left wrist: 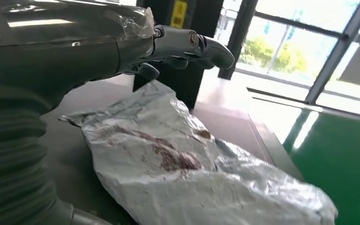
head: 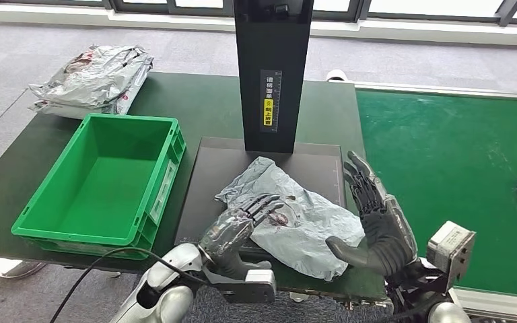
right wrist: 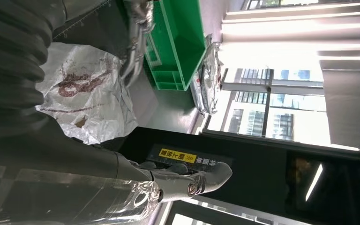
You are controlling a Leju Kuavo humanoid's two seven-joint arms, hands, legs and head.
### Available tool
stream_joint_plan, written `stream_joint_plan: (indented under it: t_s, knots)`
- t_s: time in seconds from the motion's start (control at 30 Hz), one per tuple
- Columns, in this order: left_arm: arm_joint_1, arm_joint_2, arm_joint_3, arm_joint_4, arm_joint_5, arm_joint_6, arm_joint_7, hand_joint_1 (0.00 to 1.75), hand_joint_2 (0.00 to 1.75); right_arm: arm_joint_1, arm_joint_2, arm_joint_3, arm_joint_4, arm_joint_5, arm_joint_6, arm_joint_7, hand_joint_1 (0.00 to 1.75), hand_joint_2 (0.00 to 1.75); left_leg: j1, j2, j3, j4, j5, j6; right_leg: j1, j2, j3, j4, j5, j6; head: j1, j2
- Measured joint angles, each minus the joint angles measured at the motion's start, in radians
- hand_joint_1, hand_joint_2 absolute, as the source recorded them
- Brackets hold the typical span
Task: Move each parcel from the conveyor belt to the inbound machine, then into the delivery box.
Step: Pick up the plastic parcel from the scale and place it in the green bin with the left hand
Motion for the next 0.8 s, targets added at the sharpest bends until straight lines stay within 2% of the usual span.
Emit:
stream_joint_plan:
  t_s: [0.13,0.3,0.6,0.67,0.7,0.8]
  knots:
    - [-0.071,-0.015,-0.045,0.123,-0.023,0.007,0.014,0.00,1.75,0.009,0.023,-0.011,0.002,0.003,0.009,0.018,0.00,1.75,0.000,0.000,0.000,0.000,0.001,0.001,0.000,0.001,0.000,0.000,0.000,0.000,0.000,0.000]
    - [-0.122,-0.039,-0.068,0.238,-0.010,0.012,0.017,0.00,1.75,0.018,0.042,-0.012,0.002,0.013,0.015,0.031,0.00,1.75,0.000,0.001,-0.001,0.000,0.001,0.001,0.000,0.002,-0.002,0.000,0.000,0.000,0.000,0.000]
    - [-0.144,-0.072,-0.071,0.342,0.048,0.051,0.018,0.00,1.75,0.026,0.070,-0.039,0.001,0.025,0.012,0.054,0.00,1.75,0.000,0.002,-0.002,0.000,0.001,0.001,0.000,0.002,-0.002,0.000,0.000,0.000,0.000,0.000]
    - [-0.143,-0.077,-0.071,0.353,0.059,0.065,0.018,0.07,1.75,0.034,0.074,-0.045,-0.001,0.026,0.010,0.054,0.00,1.75,0.000,0.002,-0.002,0.000,0.001,0.001,0.000,0.002,-0.002,0.000,0.000,0.000,0.000,0.000]
    - [-0.141,-0.079,-0.071,0.357,0.065,0.072,0.018,0.21,1.75,0.037,0.075,-0.047,-0.002,0.027,0.010,0.054,0.00,1.75,0.000,0.002,-0.002,0.000,0.001,0.001,0.000,0.002,-0.002,0.000,0.000,0.000,0.000,0.000]
    - [-0.130,-0.086,-0.071,0.363,0.078,0.084,0.027,1.45,1.75,0.047,0.079,-0.054,-0.006,0.030,0.011,0.054,0.00,1.75,0.000,0.002,-0.002,0.000,0.001,0.001,0.000,0.002,-0.002,0.000,0.000,0.000,0.000,0.000]
